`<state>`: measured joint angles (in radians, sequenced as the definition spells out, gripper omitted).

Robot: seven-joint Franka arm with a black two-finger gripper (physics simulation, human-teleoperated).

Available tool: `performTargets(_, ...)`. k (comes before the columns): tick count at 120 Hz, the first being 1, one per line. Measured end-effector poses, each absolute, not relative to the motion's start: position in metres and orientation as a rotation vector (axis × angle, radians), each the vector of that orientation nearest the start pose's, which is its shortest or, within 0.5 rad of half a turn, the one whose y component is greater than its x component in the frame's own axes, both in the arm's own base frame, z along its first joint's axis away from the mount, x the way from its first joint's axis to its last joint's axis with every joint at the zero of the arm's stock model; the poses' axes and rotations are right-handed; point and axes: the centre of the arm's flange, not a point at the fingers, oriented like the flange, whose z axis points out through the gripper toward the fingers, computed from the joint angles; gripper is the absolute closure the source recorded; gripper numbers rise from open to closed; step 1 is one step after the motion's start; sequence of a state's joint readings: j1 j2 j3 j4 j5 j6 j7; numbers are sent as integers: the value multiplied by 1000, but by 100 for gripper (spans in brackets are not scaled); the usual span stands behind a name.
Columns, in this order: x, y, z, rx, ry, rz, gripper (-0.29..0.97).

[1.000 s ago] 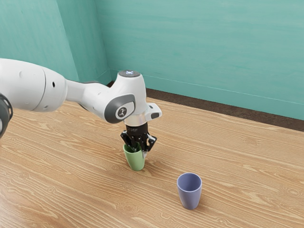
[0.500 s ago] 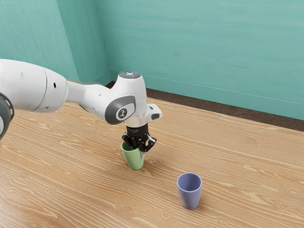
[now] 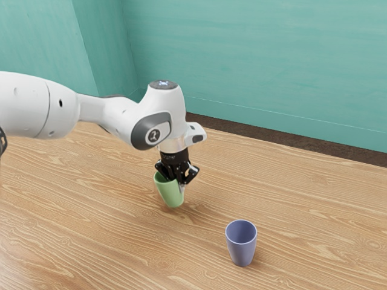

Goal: Place the left cup onto the right cup

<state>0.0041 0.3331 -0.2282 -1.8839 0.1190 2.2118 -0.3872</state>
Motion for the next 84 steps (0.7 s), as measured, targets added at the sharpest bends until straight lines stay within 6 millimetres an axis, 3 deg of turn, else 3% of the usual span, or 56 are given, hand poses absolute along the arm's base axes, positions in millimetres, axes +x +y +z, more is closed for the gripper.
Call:
performTargets(33,603,-150,361,-3100,-113,-27,78)
performTargets(84,585,-216,403,-3068,-41,-47,78)
